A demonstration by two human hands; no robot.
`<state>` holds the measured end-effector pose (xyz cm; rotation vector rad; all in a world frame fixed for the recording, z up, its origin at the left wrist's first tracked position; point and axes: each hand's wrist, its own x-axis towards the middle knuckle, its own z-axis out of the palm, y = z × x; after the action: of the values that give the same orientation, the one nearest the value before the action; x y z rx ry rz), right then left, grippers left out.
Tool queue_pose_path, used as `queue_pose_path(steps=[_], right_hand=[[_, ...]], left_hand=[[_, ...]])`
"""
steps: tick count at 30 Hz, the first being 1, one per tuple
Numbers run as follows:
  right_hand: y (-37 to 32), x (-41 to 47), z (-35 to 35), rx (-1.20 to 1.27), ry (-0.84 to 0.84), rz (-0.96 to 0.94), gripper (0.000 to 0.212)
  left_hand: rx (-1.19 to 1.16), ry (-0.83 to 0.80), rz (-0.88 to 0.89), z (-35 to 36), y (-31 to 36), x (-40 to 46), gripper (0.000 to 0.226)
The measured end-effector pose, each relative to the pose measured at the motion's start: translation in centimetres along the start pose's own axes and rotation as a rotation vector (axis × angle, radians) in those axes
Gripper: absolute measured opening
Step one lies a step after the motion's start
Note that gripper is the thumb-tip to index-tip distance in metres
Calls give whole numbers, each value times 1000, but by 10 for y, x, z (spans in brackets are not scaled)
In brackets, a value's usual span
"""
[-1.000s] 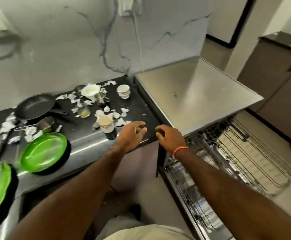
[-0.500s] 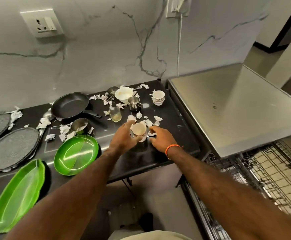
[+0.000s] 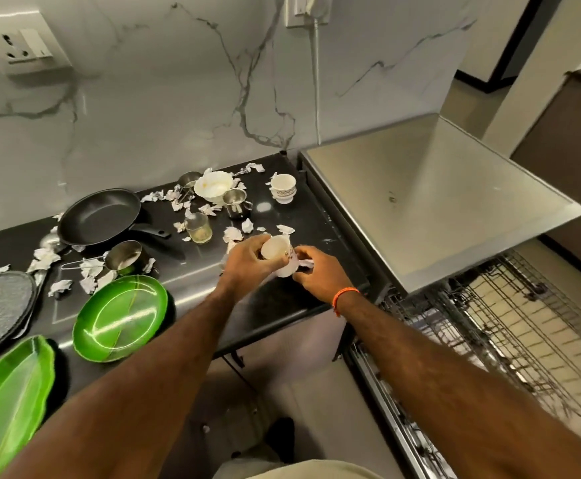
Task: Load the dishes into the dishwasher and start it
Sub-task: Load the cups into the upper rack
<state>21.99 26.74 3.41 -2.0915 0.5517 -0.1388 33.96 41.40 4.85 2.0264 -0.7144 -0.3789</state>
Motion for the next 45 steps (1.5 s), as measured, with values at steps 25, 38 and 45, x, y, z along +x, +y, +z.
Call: queue_pose_path(steps=[25, 38, 45], right_hand=[[220, -210, -152, 656, 708, 638, 53], [336, -92, -94, 373, 530, 935, 64], [375, -71, -83, 377, 358, 1001, 41]], left_hand=[[-394, -626, -468, 347, 127, -51, 38], [-178, -906, -651, 449, 28, 28, 61], [38, -956, -634, 495, 18, 41, 75]])
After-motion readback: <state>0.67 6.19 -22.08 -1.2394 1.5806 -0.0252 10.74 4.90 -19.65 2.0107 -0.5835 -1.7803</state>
